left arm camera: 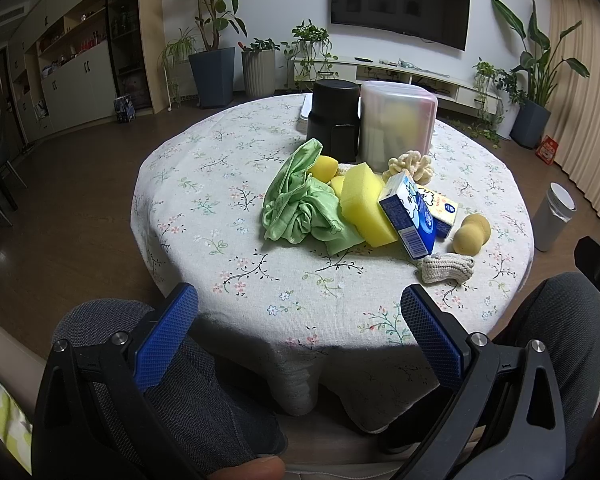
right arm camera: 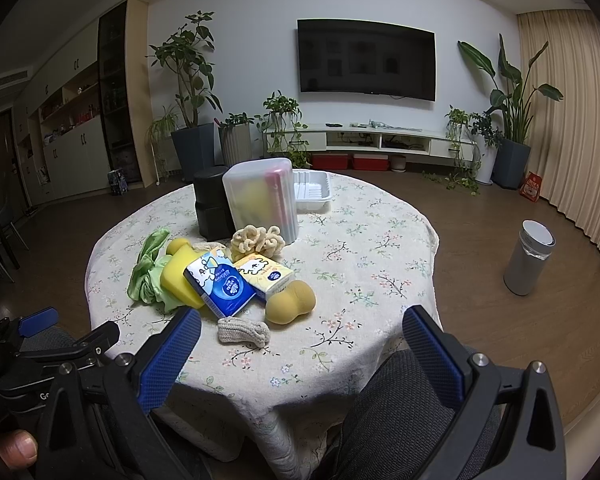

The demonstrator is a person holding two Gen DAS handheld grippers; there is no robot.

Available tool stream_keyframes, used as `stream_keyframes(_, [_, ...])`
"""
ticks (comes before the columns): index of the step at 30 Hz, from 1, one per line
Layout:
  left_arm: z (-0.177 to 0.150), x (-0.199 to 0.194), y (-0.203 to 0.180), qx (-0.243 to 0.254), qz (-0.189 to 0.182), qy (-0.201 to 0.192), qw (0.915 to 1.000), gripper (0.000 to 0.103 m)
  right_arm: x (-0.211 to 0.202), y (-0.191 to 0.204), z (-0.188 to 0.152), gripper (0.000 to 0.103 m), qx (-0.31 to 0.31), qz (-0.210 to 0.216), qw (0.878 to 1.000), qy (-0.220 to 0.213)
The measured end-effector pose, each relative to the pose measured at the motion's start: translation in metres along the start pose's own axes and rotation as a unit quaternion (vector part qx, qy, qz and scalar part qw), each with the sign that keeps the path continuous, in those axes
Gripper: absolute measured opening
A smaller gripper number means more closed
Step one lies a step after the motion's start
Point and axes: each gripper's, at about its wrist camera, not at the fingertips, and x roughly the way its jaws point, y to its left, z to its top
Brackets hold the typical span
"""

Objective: Organize soft objects

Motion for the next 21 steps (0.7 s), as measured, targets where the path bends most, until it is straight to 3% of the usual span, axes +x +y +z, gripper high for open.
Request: stream_keyframes(21, [-0.0052, 0.0073, 0.0067, 0.0, 0.0, 0.004, 1.0, 0.103, 0.0012, -0.0018, 0.0024, 0.103, 0.0, 0.0, 1.0, 0.003])
